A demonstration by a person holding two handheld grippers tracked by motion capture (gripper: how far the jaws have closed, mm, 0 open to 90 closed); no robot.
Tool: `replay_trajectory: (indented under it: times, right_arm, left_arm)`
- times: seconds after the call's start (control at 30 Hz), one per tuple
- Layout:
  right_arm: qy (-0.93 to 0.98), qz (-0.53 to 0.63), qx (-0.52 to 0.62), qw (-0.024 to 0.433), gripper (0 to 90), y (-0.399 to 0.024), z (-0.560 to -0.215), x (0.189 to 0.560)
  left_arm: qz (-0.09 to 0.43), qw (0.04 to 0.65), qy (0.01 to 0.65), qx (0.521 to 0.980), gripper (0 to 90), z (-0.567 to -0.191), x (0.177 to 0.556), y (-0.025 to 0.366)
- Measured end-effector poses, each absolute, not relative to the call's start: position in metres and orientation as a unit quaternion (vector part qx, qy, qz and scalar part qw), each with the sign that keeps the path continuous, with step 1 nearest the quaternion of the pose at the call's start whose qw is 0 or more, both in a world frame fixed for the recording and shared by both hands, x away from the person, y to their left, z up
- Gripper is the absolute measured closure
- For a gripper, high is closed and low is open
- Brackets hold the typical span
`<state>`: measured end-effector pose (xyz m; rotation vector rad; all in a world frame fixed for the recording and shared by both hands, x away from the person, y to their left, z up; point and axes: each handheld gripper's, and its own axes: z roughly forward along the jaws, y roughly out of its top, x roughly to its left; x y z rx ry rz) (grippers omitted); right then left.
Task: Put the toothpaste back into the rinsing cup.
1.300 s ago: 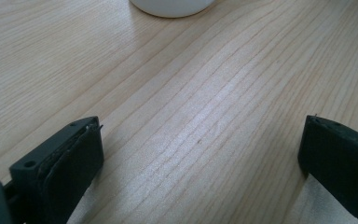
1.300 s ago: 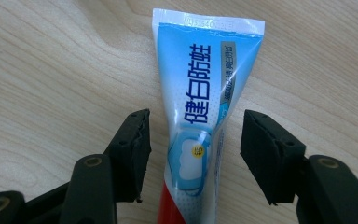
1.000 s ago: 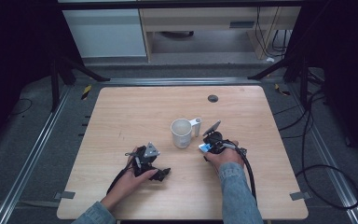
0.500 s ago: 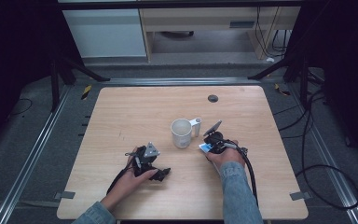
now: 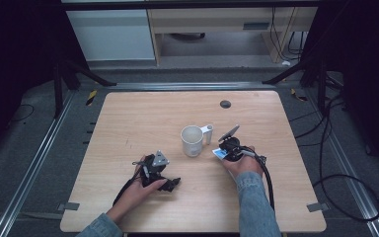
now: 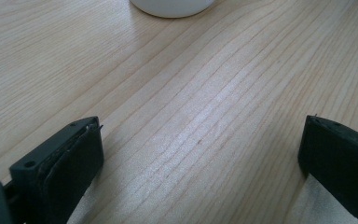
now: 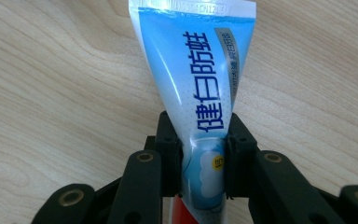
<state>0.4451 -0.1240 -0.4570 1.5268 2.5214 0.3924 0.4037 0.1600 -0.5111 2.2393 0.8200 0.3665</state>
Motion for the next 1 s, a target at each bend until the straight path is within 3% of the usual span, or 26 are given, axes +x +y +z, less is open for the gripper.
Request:
replay_trajectory:
  times: [1.0]
  right_arm:
    - [0.839, 0.136, 0.515, 0.108, 73.0, -0.144, -0.421, 0.434]
  left_arm:
    - [0.142, 0.358, 0.318, 0.866, 0.0, -0.511, 0.404, 0.16]
